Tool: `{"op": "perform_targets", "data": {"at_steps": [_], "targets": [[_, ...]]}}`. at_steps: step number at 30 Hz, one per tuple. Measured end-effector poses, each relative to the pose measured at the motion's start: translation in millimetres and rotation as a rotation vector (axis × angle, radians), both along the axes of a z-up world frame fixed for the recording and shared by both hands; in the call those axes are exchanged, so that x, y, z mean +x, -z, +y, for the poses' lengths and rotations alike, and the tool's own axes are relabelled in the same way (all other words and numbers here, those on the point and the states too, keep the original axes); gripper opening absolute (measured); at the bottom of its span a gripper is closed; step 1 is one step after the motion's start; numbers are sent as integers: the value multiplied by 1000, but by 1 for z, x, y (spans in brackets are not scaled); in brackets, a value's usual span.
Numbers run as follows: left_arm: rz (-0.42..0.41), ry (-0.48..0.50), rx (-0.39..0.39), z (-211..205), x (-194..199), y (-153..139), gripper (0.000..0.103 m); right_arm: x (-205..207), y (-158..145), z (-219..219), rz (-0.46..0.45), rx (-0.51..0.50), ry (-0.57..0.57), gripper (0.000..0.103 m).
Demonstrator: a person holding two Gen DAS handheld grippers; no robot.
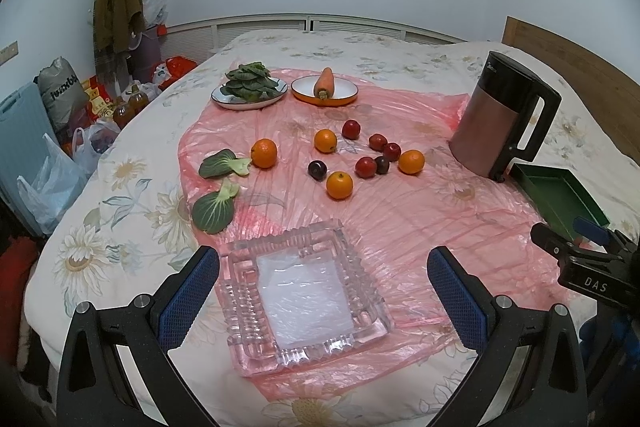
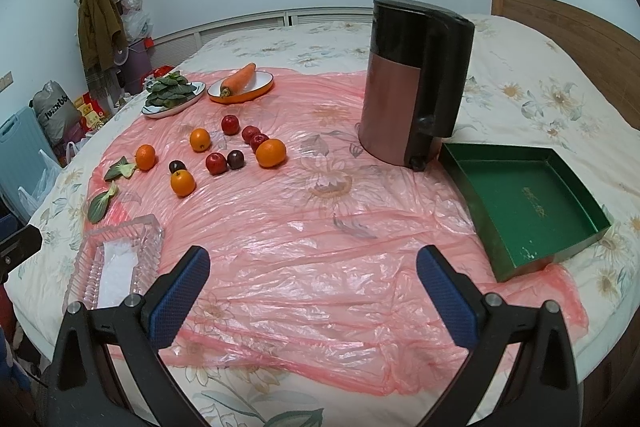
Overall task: Organize fruits
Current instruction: 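Reach the left tool to the orange and close on it while the right tool grasps another orange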
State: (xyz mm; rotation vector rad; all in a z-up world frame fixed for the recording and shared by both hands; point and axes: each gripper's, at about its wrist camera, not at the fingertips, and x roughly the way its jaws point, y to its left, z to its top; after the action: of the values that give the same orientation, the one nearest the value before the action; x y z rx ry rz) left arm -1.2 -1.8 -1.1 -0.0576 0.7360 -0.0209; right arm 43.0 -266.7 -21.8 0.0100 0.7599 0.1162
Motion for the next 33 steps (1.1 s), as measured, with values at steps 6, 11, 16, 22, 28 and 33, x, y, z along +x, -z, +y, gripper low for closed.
{"op": "perform_targets", "data": {"at_steps": [6,11,16,22,28,33], "targets": [[3,4,-4,1,0,1,102,-2,0,-1,5,2,3,103],[11,0,-12,6,1,5,102,-1,1,-1,7,11,-2,103],[35,-6,-6,13,3,17,102,3,4,1,10,46,-35,103],[67,8,-20,25,17,25,102,21,10,10,29,51,-110,103],[129,13,-25,25,51,32,102,56,15,19,50,56,-175,103],[181,-9,-28,15,94,40,101,109,21,31,79,48,-250,103]]}}
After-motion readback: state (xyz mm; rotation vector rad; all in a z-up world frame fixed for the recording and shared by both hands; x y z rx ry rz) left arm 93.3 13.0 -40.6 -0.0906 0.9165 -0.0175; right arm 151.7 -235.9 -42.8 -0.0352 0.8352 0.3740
